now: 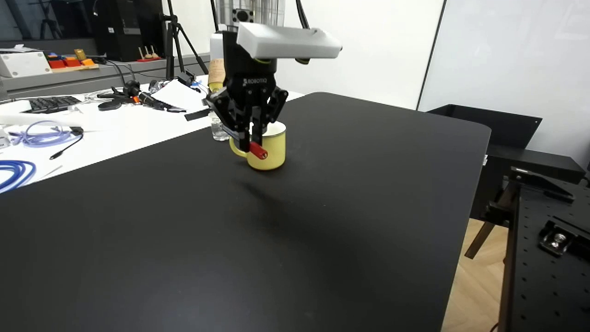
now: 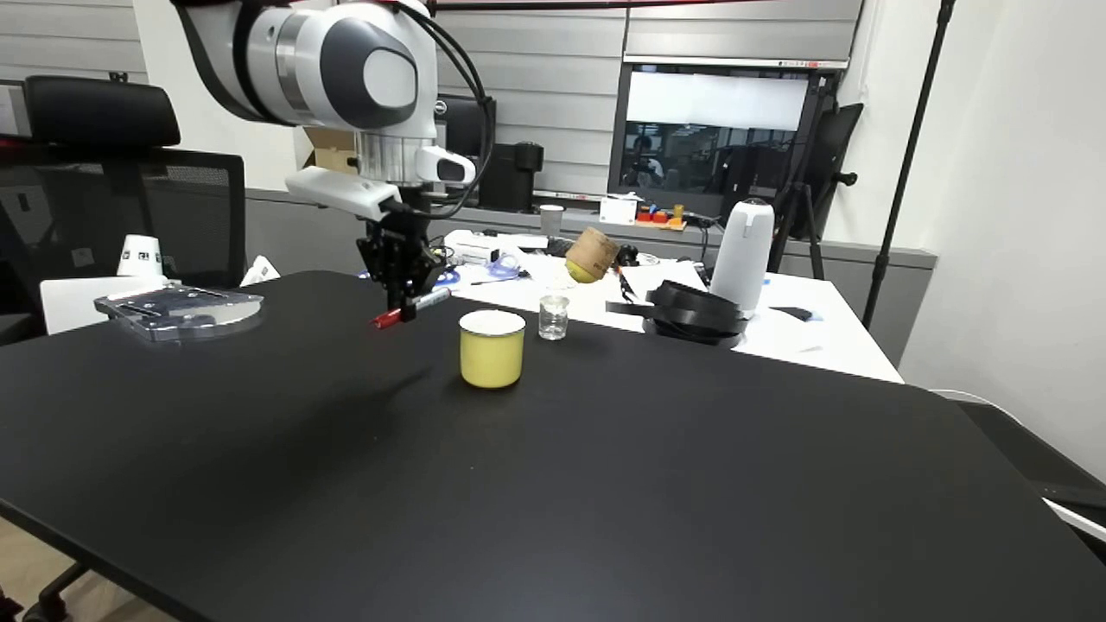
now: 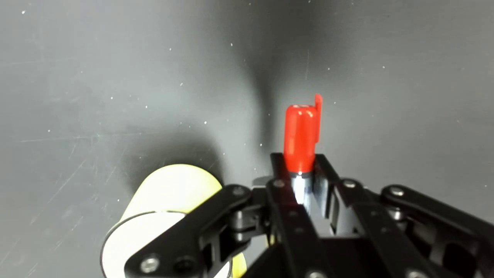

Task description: Put the pen in the cup

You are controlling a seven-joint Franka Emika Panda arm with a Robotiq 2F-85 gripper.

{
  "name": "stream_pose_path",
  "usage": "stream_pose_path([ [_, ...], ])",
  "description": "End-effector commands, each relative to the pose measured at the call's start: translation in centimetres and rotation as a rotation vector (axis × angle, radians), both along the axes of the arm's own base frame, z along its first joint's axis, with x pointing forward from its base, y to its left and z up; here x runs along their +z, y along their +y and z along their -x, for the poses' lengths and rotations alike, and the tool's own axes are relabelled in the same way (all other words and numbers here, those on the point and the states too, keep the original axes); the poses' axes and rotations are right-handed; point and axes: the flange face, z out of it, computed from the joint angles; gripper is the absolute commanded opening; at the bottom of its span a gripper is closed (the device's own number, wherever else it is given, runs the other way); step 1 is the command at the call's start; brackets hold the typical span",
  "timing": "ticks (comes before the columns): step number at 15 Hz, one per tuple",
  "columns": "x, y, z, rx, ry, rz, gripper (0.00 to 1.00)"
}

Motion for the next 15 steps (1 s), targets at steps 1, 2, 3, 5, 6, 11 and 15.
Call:
stream_pose_path([
  [1,2.7,-1.2,0.1,-0.059,-0.020,0.007,0.05],
  [2,3.2,-1.6,0.0,-0.078,-0.025,0.003,0.05],
  [3,3.6,-2.2,-0.2,-0.109,-0.024,-0.012,0.05],
  [5,4.4,-3.7,-0.8,-0.198,-0.001,-0.057,0.05],
  [6,4.6,-4.4,-0.9,-0.241,0.027,-0.075,0.05],
  [11,4.2,-7.9,-1.3,-0.343,0.265,-0.055,0.05],
  [15,3.6,-9.2,-2.2,-0.325,0.395,-0.023,0.05],
])
